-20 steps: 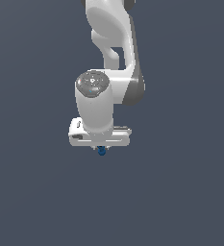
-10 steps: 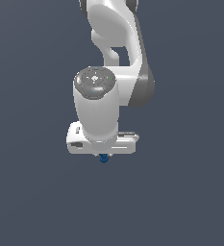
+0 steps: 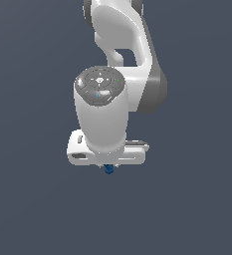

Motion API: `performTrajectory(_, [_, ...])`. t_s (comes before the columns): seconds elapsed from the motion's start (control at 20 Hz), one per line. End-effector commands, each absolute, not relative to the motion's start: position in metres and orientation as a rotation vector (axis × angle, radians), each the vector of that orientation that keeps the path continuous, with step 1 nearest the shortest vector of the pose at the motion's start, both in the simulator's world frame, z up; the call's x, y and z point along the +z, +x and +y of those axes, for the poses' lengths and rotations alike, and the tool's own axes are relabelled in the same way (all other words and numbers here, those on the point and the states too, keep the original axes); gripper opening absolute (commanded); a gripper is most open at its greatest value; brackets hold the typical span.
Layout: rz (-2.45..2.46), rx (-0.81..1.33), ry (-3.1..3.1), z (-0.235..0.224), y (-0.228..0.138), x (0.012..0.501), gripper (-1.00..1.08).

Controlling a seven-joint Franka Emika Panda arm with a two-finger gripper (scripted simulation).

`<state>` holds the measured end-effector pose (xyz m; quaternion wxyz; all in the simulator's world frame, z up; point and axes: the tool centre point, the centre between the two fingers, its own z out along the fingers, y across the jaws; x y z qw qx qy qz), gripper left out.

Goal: Pick up the object and move it to a goal position.

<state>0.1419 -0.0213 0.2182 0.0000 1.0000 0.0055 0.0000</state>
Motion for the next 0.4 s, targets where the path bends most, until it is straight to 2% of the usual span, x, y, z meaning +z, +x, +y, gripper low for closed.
performTrajectory(0.0, [0.017,0.0,3.142,-0.0206,0.1453,0.2206,-1.0])
performTrajectory(0.35, [0.017,0.0,3.142,-0.0199,0.1486,0.2225,-1.0])
